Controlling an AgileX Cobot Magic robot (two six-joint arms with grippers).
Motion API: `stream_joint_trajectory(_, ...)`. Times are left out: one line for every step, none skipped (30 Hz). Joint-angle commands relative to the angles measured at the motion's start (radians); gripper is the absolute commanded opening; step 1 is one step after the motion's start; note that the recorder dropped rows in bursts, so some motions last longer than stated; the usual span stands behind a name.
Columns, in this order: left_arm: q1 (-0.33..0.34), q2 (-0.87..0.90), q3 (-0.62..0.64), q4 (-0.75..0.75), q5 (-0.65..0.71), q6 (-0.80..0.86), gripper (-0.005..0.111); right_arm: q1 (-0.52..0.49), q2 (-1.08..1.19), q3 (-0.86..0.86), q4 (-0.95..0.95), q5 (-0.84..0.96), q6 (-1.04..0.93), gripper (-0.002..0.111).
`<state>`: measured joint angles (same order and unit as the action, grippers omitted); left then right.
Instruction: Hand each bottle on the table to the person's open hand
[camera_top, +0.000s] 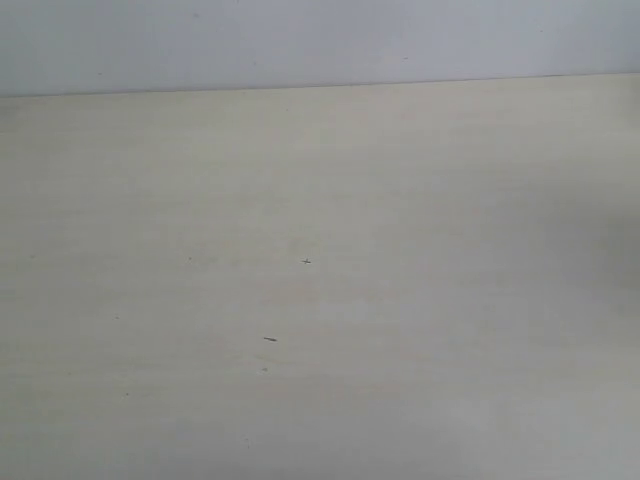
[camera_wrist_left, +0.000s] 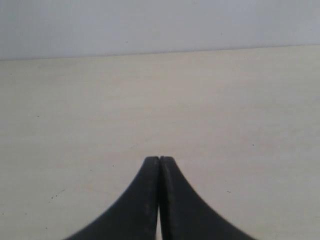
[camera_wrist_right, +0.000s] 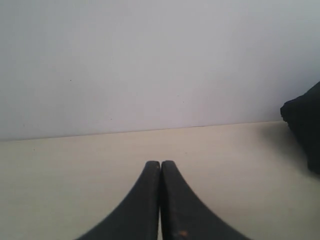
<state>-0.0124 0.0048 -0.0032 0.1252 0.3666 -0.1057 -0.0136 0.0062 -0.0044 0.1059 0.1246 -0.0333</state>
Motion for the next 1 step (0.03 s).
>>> stream_joint_trajectory(0.002,-0.005,0.003,0.001,-0.005,-0.003,0.003,-0.004,-0.006,0.004,0.003,0.002,-0.008,0.0)
